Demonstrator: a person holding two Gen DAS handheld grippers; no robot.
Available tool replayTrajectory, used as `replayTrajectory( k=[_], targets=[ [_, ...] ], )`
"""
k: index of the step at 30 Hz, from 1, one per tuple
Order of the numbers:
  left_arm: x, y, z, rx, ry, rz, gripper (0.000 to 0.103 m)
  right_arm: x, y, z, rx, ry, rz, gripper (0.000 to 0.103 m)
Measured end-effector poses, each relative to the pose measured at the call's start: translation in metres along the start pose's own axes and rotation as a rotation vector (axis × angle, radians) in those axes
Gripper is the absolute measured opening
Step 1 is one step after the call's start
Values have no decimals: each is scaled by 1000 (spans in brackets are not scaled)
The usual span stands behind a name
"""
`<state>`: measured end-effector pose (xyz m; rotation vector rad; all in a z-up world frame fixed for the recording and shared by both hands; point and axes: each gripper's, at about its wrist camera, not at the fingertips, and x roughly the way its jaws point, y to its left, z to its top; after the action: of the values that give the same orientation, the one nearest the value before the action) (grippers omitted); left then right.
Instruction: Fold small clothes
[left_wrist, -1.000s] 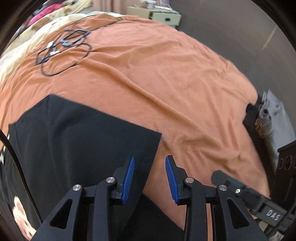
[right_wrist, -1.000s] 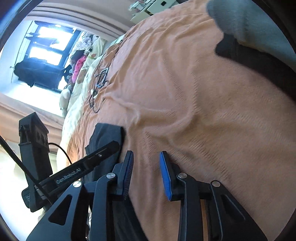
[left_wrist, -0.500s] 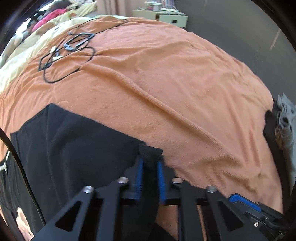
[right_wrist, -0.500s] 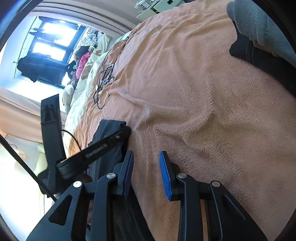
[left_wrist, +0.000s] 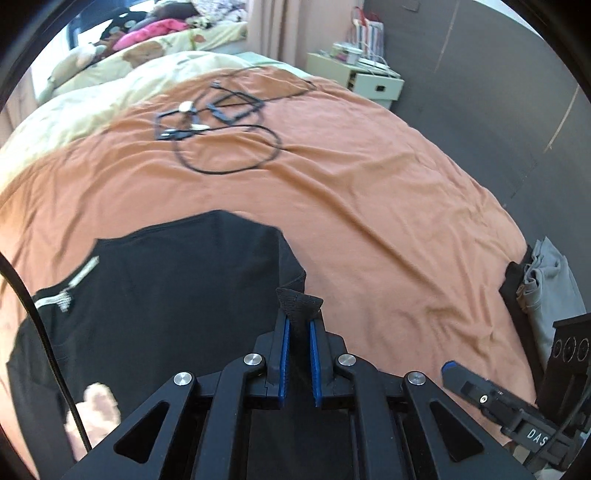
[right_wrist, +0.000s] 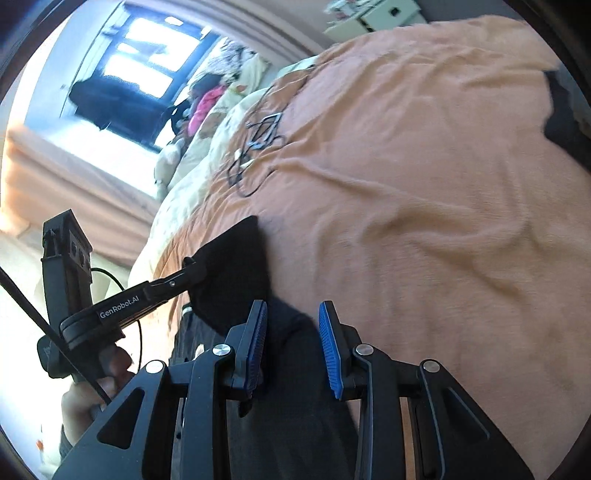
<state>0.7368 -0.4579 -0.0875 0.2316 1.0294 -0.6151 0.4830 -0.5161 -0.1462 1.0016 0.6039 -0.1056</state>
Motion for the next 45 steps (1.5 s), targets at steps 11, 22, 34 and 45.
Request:
replayTrajectory(
  k=[11, 22, 34, 45],
  targets=[
    [-32, 73, -10, -79, -4, 78, 10, 34, 16, 3, -48, 39, 2, 51],
    [-12, 128, -24, -135, 38, 179, 11, 52, 23, 9, -61, 48, -48, 51],
    [-45, 163, -46, -221, 10, 218, 17, 47, 37, 3, -84, 39, -88, 76],
    [-163, 177, -113, -285, -87, 165, 47, 4, 77, -22, -194, 46, -113, 76]
  ],
)
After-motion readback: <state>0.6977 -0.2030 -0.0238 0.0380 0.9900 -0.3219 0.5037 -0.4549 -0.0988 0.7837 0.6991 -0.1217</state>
